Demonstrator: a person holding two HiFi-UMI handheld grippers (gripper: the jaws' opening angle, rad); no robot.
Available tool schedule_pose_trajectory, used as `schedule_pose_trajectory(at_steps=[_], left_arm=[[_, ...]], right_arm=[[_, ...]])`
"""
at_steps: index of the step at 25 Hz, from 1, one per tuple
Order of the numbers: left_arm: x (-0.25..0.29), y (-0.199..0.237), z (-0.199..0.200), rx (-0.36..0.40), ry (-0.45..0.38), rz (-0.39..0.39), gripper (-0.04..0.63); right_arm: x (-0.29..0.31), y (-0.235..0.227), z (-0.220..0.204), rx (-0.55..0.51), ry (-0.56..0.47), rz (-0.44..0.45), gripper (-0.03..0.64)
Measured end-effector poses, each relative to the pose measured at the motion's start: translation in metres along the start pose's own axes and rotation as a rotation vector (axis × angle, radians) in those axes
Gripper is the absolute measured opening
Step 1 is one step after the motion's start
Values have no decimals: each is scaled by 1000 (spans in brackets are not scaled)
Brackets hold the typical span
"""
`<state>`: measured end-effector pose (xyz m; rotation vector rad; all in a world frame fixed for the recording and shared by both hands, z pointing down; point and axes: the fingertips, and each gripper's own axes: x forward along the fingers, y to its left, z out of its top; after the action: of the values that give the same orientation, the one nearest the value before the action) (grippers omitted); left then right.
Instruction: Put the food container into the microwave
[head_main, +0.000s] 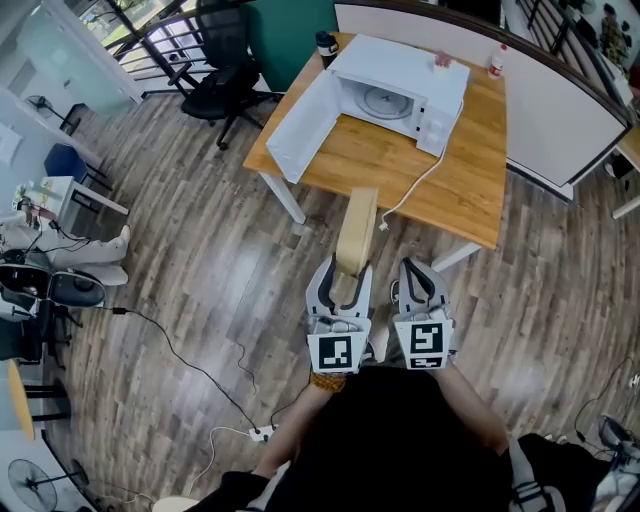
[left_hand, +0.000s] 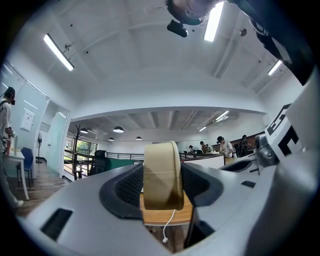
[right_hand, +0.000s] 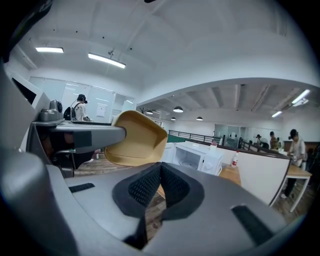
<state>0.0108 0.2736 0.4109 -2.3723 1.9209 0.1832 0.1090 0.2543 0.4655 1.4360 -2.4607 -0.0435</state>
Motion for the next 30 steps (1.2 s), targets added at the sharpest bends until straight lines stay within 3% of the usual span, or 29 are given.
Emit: schedule_pose_trajectory(at_steps=[12,22,30], left_arm=[[20,-3,-4,-25,14,-30,242],[45,-22,-4,-19,49,-103,242],[66,-10,-14,-52,72,-60,242]], right_arm=[[18,-15,0,-16,44,2,6],[44,-28,-3,-42,78,27,6],[76,-34,3,-85,71,72,7]])
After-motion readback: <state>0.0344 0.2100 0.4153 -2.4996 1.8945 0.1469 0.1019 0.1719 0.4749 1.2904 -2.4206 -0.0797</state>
